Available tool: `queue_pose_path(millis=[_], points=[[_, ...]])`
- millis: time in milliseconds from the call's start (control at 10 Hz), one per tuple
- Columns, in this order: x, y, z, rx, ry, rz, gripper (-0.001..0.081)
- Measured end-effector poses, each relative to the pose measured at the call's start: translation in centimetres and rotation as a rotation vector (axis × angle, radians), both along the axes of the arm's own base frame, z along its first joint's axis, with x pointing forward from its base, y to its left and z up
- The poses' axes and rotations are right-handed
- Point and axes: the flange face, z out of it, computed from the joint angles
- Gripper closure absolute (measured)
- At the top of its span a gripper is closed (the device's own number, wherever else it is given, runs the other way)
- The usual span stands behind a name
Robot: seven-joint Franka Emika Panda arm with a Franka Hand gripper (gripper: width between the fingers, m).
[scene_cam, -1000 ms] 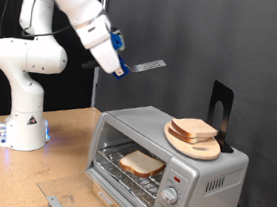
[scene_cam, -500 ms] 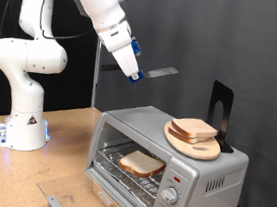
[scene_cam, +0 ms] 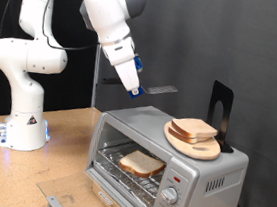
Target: Make a piece of toast with the oven
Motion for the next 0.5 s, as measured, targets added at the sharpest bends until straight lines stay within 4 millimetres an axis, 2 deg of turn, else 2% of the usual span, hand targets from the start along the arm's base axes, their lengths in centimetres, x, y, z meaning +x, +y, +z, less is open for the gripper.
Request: queue_pose_path(millis=[500], points=[[0.7,0.6,-3.4,-0.025,-0.002,-0.028,0.0481]])
